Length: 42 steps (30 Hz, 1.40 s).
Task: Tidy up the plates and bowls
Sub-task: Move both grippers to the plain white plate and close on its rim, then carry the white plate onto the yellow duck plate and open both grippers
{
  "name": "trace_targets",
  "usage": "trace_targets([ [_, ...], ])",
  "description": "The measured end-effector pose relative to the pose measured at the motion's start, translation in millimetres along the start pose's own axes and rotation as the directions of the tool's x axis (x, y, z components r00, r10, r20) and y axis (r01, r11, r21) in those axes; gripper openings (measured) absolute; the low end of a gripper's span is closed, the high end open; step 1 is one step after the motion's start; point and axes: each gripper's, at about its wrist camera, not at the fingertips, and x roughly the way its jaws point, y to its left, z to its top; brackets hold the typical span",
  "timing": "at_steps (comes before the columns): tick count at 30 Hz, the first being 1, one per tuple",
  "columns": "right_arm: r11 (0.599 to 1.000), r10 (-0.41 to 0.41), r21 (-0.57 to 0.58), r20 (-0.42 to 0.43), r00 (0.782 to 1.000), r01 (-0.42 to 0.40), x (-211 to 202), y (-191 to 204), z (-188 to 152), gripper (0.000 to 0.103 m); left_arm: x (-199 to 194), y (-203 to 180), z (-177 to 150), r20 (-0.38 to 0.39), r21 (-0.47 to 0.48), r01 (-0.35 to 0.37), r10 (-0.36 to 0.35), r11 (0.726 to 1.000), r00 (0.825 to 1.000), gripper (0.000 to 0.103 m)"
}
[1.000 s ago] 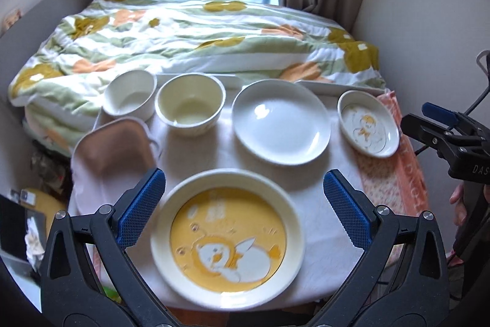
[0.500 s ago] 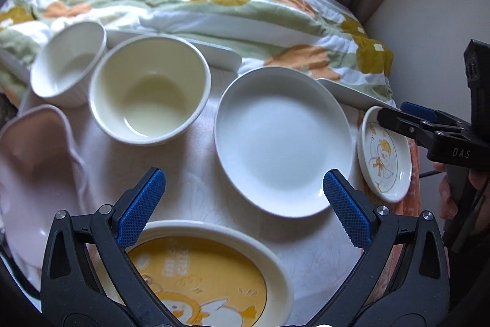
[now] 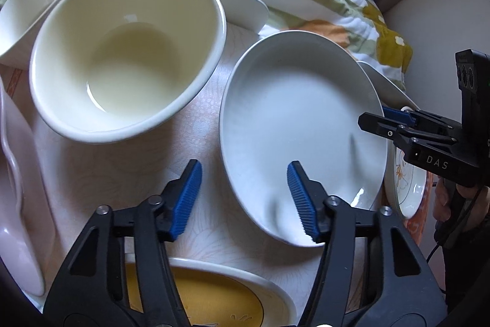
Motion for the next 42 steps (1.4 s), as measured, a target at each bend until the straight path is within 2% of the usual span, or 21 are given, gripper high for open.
trace_targets([
  [2,1.0,0.001,-0.007,-0.006,1.0,-0.001,2,0,1,0.032,1,0,1,0.006,0.006,-0.011,0.011,1.0,1.0,0.045],
  [4,1.0,0.0,-0.009,-0.008,1.0,0.0,3,-1,2,0.028,2,0,2,-0.003,0.004,-0.003,0.003,1.0,1.0,0.03],
  [6,1.0,0.005,-0.01,-0.016,1.0,-0.005,5,-2,1,0.019,3,0,2,-0.001,0.003,-0.004,0.004,1.0,1.0,0.027],
  [7,1.0,0.01,-0.014,-0.018,1.0,-0.01,6,-2,1,0.017,3,0,2,-0.008,0.001,0.004,-0.004,1.0,1.0,0.021],
  [9,1.0,0.008,-0.023,-0.012,1.0,-0.008,5,0,0,0.014,4,0,0,-0.016,0.003,0.006,-0.006,1.0,1.0,0.018],
  [16,0.999,-0.008,-0.032,-0.004,1.0,0.008,3,3,-2,0.014,2,-2,0,-0.01,0.012,-0.024,0.024,1.0,1.0,0.018],
  [22,1.0,-0.016,-0.007,0.02,1.0,0.016,-5,3,-7,0.014,-8,-10,3,0.026,0.038,-0.032,0.031,0.999,0.999,0.018],
  [30,1.0,-0.02,0.023,0.059,0.998,0.019,-32,13,-14,0.014,-39,-15,-2,0.068,0.069,-0.034,0.029,0.997,0.997,0.018],
  [35,0.998,-0.025,0.054,0.075,0.997,0.021,-53,34,-30,0.014,-70,-13,-19,0.094,0.095,-0.045,0.036,0.994,0.995,0.018],
  [42,0.996,-0.014,0.086,0.107,0.994,0.005,-75,82,-74,0.014,-107,9,-76,0.129,0.091,-0.061,0.049,0.994,0.99,0.018],
])
